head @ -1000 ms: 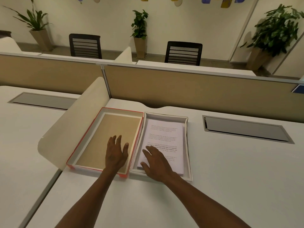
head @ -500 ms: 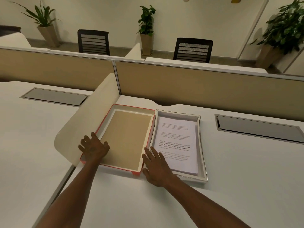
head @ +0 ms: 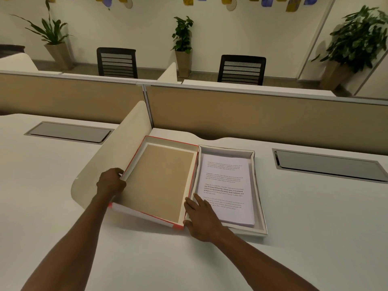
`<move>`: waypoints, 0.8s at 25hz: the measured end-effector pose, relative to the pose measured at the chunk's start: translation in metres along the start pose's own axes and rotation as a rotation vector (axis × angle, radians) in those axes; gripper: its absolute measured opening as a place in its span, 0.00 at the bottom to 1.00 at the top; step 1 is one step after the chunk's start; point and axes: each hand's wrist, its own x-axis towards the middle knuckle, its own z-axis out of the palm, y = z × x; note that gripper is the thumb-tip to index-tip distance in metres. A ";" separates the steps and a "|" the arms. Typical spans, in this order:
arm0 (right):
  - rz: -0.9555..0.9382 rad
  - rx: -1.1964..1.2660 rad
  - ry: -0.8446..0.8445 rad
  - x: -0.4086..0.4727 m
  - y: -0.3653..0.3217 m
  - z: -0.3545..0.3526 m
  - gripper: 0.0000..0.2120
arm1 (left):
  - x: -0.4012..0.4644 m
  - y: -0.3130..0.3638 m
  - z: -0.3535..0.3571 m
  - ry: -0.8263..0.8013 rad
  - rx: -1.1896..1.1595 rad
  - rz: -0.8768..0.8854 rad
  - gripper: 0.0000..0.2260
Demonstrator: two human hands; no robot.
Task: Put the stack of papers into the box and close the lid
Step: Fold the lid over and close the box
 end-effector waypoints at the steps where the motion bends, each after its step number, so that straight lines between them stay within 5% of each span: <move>1: 0.001 0.022 0.004 -0.001 0.001 -0.002 0.32 | 0.002 0.004 -0.008 -0.041 -0.008 0.045 0.24; 10: 0.230 0.898 0.437 0.025 -0.018 -0.090 0.19 | -0.056 0.049 -0.053 -0.170 -0.526 0.305 0.24; 20: 0.268 1.577 0.341 0.070 -0.067 -0.164 0.11 | -0.134 0.124 -0.056 0.016 -0.419 0.388 0.31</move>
